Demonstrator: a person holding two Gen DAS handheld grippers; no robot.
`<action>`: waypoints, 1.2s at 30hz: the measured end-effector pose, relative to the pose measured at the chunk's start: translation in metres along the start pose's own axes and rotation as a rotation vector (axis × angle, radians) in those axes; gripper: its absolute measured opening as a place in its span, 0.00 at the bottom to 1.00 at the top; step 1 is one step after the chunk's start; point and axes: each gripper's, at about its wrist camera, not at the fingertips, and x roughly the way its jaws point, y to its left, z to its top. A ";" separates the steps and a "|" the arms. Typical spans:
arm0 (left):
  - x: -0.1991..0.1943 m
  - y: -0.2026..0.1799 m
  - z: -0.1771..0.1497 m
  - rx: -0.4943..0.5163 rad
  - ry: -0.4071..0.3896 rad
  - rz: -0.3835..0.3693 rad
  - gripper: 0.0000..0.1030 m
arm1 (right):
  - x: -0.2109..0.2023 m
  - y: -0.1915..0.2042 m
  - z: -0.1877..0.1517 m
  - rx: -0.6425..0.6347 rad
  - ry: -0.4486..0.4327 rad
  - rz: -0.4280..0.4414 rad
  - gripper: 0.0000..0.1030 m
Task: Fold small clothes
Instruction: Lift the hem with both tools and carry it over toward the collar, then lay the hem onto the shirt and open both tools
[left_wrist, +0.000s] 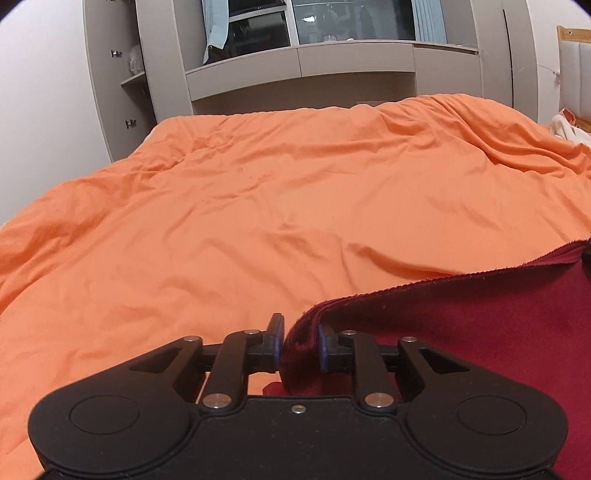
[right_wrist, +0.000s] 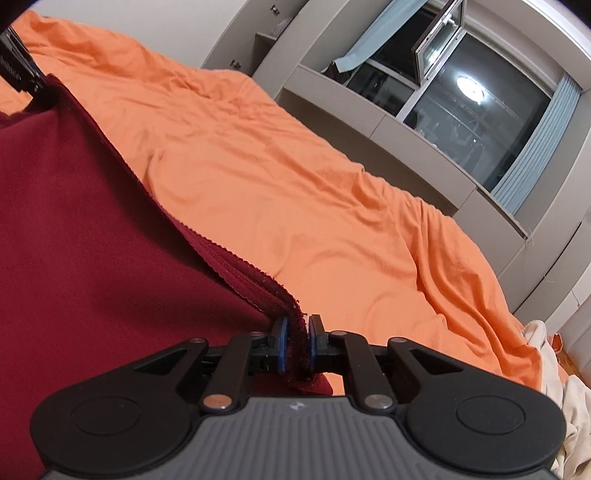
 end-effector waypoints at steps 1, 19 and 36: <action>0.000 0.001 0.001 -0.011 0.002 0.005 0.31 | 0.001 -0.001 0.000 0.002 0.006 -0.001 0.14; -0.012 0.037 0.008 -0.155 0.065 0.053 0.96 | 0.003 -0.019 -0.005 0.054 0.059 -0.041 0.97; -0.019 0.113 -0.049 -0.479 0.208 -0.400 0.99 | -0.061 -0.022 -0.004 0.061 0.024 -0.064 1.00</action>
